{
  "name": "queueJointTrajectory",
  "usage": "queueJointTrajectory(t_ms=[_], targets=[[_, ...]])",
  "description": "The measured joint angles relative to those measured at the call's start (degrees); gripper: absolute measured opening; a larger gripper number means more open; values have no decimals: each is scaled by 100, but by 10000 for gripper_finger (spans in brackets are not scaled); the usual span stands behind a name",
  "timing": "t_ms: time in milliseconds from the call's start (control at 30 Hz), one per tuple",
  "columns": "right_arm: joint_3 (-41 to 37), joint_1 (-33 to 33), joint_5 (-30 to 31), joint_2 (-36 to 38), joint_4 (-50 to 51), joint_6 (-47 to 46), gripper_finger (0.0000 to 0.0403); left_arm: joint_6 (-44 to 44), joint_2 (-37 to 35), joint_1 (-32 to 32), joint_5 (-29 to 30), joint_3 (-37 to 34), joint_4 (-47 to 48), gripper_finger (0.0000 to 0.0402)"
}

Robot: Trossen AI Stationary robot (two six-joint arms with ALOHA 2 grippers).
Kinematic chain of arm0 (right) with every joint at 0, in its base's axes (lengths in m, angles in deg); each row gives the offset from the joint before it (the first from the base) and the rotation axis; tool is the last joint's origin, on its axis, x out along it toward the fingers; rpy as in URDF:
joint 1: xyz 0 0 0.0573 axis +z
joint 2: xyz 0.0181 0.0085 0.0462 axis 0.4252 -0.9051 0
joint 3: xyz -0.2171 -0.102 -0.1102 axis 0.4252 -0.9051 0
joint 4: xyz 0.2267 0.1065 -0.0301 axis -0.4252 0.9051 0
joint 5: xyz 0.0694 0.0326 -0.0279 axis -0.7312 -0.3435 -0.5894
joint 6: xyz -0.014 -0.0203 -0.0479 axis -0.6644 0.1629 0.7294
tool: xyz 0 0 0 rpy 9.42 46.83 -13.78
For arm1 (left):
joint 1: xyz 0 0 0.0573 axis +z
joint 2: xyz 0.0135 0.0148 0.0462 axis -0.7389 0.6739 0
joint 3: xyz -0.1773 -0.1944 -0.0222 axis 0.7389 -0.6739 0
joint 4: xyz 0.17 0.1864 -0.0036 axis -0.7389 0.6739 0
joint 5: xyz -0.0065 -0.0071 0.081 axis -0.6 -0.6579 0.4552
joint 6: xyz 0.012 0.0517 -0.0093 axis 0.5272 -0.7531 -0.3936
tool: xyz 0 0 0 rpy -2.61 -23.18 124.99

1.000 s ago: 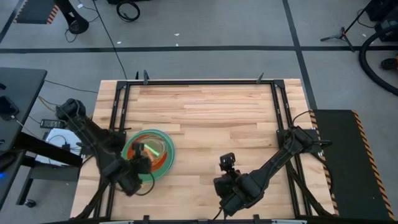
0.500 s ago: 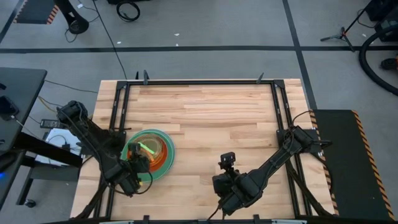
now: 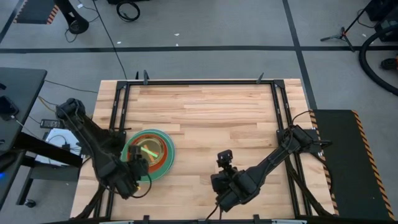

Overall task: Stack plastic plates
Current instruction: Return to Home Position

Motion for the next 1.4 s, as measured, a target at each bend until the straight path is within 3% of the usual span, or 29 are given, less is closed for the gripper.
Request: queueJointTrajectory(t_ms=[167, 300, 500, 667, 733, 800, 933, 1100, 1233, 1400], targets=[[-237, -139, 139, 213, -415, 302, 242, 0, -1083, 9, 423, -202, 91, 199], [-1232, -354, 72, 938, -1713, 721, 232, -168, -2273, 11, 1187, -610, -209, 189], [-4056, -982, -507, 2490, -5285, 1709, 205, -1072, -3688, 58, 2102, -1491, -1337, 175], [-6304, -2035, -1728, 3041, -9195, 2508, 186, -2345, -4377, 723, 2113, -2559, -3093, 171], [-6822, -2580, -2396, 2991, -10457, 2663, 178, -2790, -4550, 1238, 1669, -2973, -3815, 171], [-7088, -3135, -2915, 2916, -11091, 2713, 171, -3232, -4670, 1894, 980, -3343, -4642, 171], [-7105, -4019, -3439, 2977, -11273, 2877, 154, -4105, -4736, 3434, -737, -3799, -6130, 171], [-7125, -4638, -4216, 3668, -10985, 3060, 125, -4714, -4710, 5416, -2316, -3842, -6471, 171], [-7591, -5073, -4554, 4626, -10357, 3066, 93, -4859, -4738, 6474, -3022, -3842, -6384, 171], [-8826, -5533, -4699, 5963, -10648, 2957, 28, -4886, -5004, 6863, -3031, -4146, -6475, 171]])
